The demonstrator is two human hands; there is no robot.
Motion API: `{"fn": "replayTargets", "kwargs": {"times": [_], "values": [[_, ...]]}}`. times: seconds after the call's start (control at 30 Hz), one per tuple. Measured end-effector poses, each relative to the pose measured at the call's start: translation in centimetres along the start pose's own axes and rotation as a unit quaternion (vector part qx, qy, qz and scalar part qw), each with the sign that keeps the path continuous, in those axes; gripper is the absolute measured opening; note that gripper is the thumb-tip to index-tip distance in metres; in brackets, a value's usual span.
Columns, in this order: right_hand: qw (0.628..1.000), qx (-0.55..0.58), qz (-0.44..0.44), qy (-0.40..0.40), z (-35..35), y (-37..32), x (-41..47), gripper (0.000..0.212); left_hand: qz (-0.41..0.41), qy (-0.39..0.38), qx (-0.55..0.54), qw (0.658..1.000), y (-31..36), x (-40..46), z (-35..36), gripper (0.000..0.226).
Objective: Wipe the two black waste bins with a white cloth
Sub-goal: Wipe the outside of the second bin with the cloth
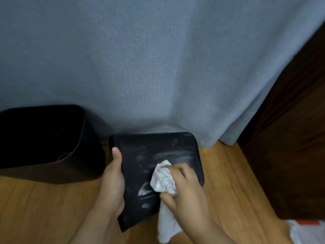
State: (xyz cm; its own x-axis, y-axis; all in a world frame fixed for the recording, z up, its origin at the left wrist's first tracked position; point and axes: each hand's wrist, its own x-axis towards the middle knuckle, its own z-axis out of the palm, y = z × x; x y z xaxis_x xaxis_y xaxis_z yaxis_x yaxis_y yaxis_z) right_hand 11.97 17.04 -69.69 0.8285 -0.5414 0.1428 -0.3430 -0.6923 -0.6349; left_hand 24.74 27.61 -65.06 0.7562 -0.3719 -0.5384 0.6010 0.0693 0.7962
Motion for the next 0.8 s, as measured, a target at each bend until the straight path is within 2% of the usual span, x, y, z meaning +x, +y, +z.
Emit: {"fn": "replayTargets", "kwargs": {"times": [0.07,0.17,0.2,0.27,0.37,0.4,0.47,0.57,0.6,0.67,0.73,0.8], "values": [[1.0,-0.015,0.005,0.008,-0.6,1.7,0.4,0.043,-0.005,0.007,-0.002,1.0,0.0,0.1,-0.3,0.06],[0.979,-0.036,0.186,0.074,-1.8,5.3,0.8,0.042,0.002,-0.004,0.001,1.0,0.0,0.0,-0.5,0.058],[0.974,-0.05,0.205,0.086,-1.9,5.4,0.8,0.044,0.006,-0.006,0.004,1.0,0.0,-0.1,-0.4,0.058],[0.984,-0.039,0.154,0.081,-1.2,3.6,0.8,0.048,0.011,-0.004,0.004,1.0,0.0,-0.1,-0.2,0.057],[1.0,0.014,0.011,-0.017,-0.1,-0.3,0.0,0.051,0.001,0.007,-0.012,1.0,0.0,0.1,-0.2,0.055],[0.999,0.006,-0.009,-0.036,-0.1,0.0,0.0,0.05,-0.003,0.009,-0.016,1.0,0.0,0.2,-0.3,0.055],[1.0,-0.009,0.022,-0.007,-0.7,2.1,0.3,0.049,-0.004,0.008,-0.013,1.0,0.0,0.2,-0.5,0.055],[0.982,-0.041,0.171,0.075,-1.7,5.4,0.5,0.045,0.005,0.0,0.0,1.0,0.0,-0.1,-0.3,0.055],[0.978,-0.057,0.183,0.084,-1.6,5.2,0.6,0.045,0.008,0.002,0.006,1.0,0.0,-0.2,0.0,0.055],[0.989,-0.041,0.124,0.071,-1.0,2.9,0.7,0.049,0.008,0.007,0.009,1.0,0.1,-0.2,0.5,0.057],[1.0,0.003,0.03,0.008,-0.6,-0.1,0.9,0.05,0.0,0.015,0.002,1.0,0.2,-0.1,0.5,0.058],[1.0,0.0,-0.01,-0.023,-0.8,-0.2,1.9,0.05,-0.005,0.023,-0.006,1.0,0.2,0.1,0.2,0.059]]}}
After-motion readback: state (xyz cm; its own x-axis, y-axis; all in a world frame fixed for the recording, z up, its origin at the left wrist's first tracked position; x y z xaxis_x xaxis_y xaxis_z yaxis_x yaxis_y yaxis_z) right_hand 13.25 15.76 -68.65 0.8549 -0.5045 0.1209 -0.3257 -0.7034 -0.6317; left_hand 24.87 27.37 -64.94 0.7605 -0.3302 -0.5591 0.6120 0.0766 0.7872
